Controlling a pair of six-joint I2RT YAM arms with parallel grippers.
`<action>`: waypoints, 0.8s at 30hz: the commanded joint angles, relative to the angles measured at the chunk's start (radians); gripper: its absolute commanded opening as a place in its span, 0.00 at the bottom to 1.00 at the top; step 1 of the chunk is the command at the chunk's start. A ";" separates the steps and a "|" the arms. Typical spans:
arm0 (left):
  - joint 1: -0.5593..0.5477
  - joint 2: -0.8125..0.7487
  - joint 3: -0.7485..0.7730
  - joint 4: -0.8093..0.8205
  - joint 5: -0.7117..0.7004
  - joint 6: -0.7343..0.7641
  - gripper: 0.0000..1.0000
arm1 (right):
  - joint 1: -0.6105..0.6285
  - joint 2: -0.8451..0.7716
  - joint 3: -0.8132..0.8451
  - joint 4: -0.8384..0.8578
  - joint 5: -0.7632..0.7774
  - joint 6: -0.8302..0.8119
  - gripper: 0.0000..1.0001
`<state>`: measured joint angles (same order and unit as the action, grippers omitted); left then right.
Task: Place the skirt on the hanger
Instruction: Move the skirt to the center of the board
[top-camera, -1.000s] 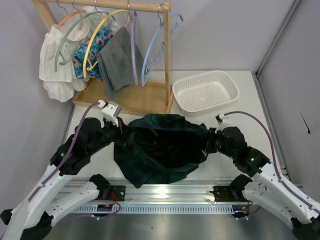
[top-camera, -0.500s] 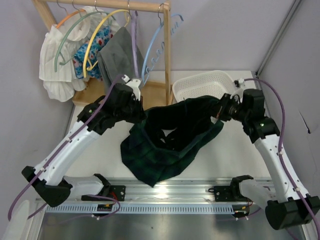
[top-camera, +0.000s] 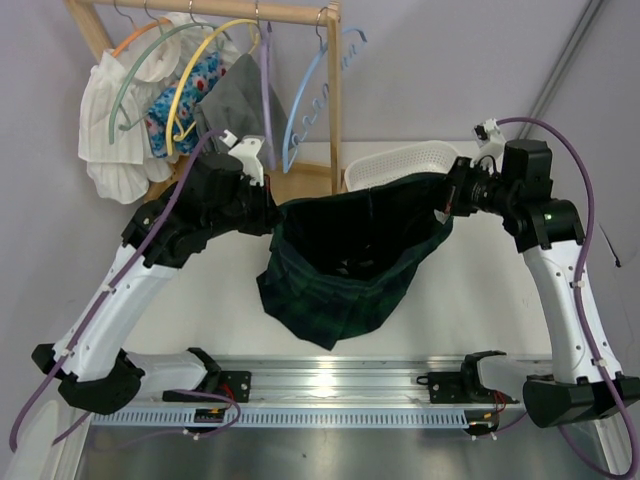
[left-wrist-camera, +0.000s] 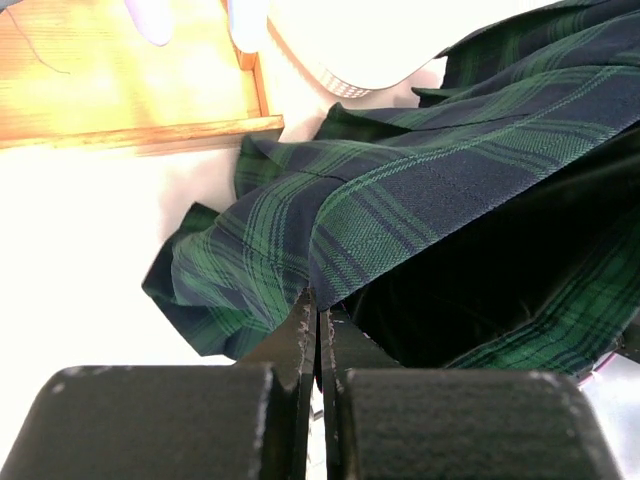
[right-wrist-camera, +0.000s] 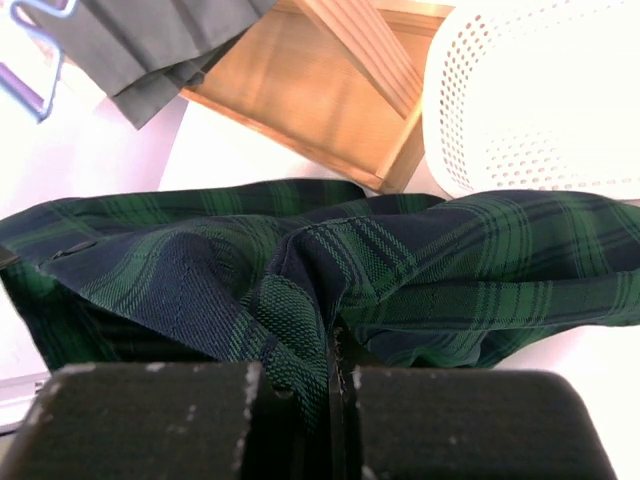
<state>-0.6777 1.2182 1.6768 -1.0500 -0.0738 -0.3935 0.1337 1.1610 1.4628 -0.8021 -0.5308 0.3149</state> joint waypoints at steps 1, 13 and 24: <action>0.007 -0.032 0.026 0.002 -0.020 -0.016 0.00 | 0.001 -0.012 0.094 -0.015 -0.037 -0.042 0.00; -0.141 0.085 0.125 0.104 -0.024 0.016 0.00 | 0.164 -0.153 -0.068 -0.129 0.184 -0.044 0.00; -0.266 0.369 0.411 0.131 0.019 0.140 0.01 | 0.363 -0.397 -0.232 -0.065 0.389 0.274 0.00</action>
<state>-0.9112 1.5345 1.9663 -0.9760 -0.0761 -0.3340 0.4156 0.8261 1.2255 -0.9363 -0.2321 0.4740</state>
